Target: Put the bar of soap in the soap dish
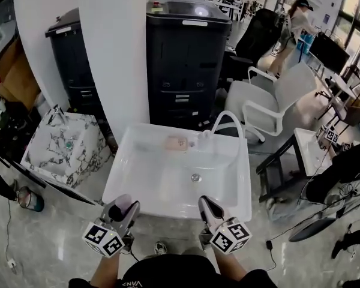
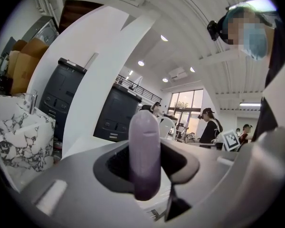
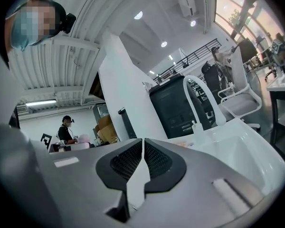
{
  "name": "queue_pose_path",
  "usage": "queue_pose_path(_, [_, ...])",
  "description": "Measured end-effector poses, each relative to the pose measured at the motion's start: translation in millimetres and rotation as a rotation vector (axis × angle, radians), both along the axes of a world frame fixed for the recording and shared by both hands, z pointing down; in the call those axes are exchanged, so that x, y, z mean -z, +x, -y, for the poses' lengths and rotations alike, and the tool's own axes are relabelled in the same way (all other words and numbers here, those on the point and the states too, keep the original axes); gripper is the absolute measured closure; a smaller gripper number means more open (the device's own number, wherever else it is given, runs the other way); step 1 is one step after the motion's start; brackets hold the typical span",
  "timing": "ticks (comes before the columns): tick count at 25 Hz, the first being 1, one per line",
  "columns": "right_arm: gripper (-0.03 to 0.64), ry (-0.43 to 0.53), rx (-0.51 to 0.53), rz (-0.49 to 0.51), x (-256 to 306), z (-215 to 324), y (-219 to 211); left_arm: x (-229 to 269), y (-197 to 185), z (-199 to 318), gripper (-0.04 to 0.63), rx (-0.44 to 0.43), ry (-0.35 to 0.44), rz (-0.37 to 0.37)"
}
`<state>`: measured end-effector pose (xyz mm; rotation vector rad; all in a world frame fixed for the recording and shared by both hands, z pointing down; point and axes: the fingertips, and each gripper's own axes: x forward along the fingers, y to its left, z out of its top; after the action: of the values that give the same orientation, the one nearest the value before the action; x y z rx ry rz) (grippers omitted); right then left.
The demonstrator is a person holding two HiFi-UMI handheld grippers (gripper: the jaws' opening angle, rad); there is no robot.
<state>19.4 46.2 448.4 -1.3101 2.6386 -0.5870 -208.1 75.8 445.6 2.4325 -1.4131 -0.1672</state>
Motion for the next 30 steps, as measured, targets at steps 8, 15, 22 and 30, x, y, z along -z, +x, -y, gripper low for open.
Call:
queue_pose_path(8, [0.621,-0.037,-0.059,-0.01,-14,1,-14,-17,-16,15,0.4,-0.068,-0.008,-0.008])
queue_pose_path(15, [0.621,-0.045,-0.067,-0.017,-17,19,-21,-21,-18,35,0.4,-0.083,-0.016,-0.007])
queue_pose_path(22, [0.621,-0.045,-0.036,-0.014,-19,49,-25,-22,-18,69,0.4,-0.091,-0.002,0.053])
queue_pose_path(30, [0.621,-0.072,-0.007,-0.026,-28,88,-19,-19,-8,126,0.4,-0.091,0.02,0.113])
